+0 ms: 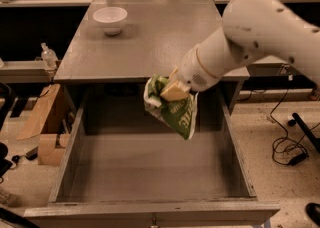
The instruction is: Pick green jalapeno chip bag from top drawer and place on counter
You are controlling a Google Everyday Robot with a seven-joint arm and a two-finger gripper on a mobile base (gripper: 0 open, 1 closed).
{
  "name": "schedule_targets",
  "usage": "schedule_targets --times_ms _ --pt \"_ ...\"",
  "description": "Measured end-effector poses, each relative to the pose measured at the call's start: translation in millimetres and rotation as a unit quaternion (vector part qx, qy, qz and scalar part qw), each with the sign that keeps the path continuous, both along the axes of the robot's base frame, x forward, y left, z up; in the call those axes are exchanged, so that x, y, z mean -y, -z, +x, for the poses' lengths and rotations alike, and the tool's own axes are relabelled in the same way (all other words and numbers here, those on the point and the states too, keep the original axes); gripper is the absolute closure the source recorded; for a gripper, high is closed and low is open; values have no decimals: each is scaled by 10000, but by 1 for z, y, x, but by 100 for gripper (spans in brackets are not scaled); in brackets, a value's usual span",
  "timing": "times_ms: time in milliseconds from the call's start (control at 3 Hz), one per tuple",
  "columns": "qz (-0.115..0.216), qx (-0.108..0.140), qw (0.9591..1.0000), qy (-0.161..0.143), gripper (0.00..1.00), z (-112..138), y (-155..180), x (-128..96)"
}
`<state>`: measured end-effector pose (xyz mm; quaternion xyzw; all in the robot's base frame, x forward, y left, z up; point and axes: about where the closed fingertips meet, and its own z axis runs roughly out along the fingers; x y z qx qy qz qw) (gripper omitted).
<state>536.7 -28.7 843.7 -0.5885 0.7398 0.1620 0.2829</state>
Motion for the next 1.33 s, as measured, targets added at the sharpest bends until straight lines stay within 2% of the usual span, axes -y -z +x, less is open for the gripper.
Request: schedule_targets --times_ms 333,667,1000,1333 --pt "2 -147 9997 180 100 38 -32 15" --pt "243 69 9982 553 100 80 -81 30" --pt "412 426 9960 674 100 97 -121 36" --pt "412 426 9960 674 100 97 -121 36"
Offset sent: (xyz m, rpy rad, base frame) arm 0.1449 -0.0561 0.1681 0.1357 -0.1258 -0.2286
